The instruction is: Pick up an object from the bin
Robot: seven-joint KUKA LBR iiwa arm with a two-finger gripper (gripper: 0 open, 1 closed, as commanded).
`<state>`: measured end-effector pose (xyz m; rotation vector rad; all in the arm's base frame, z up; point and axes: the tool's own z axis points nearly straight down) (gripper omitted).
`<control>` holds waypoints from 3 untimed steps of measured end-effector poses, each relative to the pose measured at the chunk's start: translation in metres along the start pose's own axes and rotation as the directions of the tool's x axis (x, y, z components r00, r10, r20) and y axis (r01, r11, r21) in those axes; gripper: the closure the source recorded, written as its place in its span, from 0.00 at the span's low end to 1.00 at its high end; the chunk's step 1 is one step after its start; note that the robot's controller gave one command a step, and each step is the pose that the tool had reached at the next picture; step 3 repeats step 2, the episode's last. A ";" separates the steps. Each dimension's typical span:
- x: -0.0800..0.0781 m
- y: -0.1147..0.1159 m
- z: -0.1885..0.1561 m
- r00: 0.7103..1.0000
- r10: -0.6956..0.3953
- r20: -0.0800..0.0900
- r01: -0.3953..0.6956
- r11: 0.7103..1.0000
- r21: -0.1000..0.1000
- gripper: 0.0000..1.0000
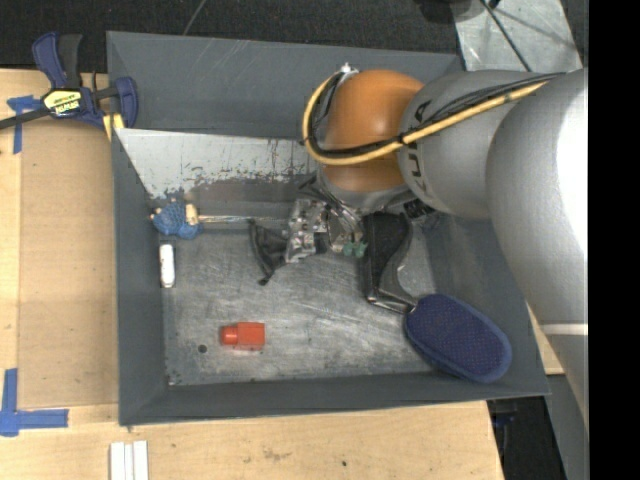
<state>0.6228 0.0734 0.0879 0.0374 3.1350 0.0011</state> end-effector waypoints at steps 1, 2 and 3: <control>-0.003 0.000 -0.068 1.000 -0.001 0.005 0.001 1.000 -0.001 1.00; -0.005 0.000 -0.079 1.000 -0.002 0.001 0.002 1.000 0.000 1.00; -0.005 0.000 -0.079 1.000 -0.002 0.001 0.002 1.000 0.000 1.00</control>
Offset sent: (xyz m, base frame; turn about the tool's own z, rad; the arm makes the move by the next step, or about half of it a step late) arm -0.0001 0.0001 0.0627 0.0000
